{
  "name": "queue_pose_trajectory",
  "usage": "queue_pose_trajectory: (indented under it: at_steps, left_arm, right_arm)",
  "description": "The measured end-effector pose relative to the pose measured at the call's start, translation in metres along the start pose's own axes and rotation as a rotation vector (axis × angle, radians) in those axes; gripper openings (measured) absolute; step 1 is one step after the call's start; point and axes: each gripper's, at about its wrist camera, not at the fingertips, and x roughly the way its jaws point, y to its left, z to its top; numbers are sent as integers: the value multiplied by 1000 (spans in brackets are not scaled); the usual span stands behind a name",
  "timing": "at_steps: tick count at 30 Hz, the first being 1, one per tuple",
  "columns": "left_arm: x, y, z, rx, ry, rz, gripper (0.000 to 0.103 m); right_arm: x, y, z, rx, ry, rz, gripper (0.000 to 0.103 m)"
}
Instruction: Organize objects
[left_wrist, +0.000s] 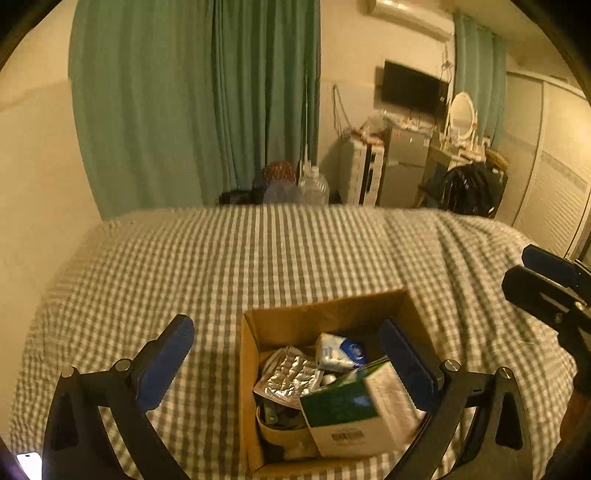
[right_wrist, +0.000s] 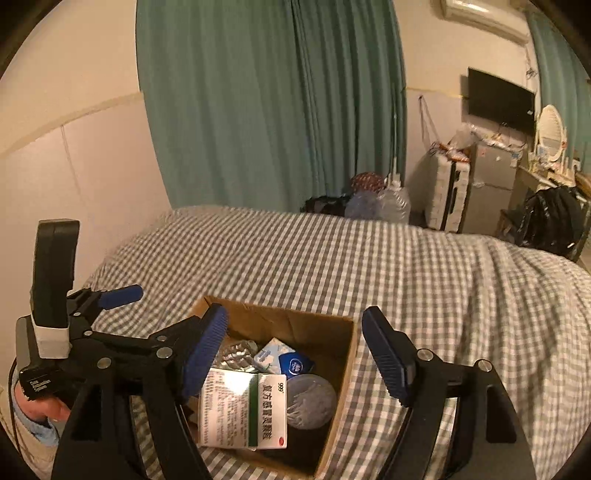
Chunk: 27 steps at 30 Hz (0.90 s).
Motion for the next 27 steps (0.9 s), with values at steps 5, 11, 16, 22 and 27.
queue_pose_trajectory:
  at_steps: [5,11,16,22,27]
  left_arm:
    - [-68,-3,10,3,-111,0,103]
    - [-136,-1,15,2,-214,27,103]
    - [-179,1,3,-25,-303,63,103]
    - [-191,5,-35,-74,-356,75,103]
    - [-179,10,-68,-96,-336,115,103]
  right_arm:
    - [-56,17,13,-27,-78,-41,83]
    - [-127,39,27,-71,-170,-134,96]
    - [-178,53,30,-76,-249,-230,103]
    - [-208,63,1,-32,-327,-258,103]
    - [-190,57,-31,-11,-324,-238,103]
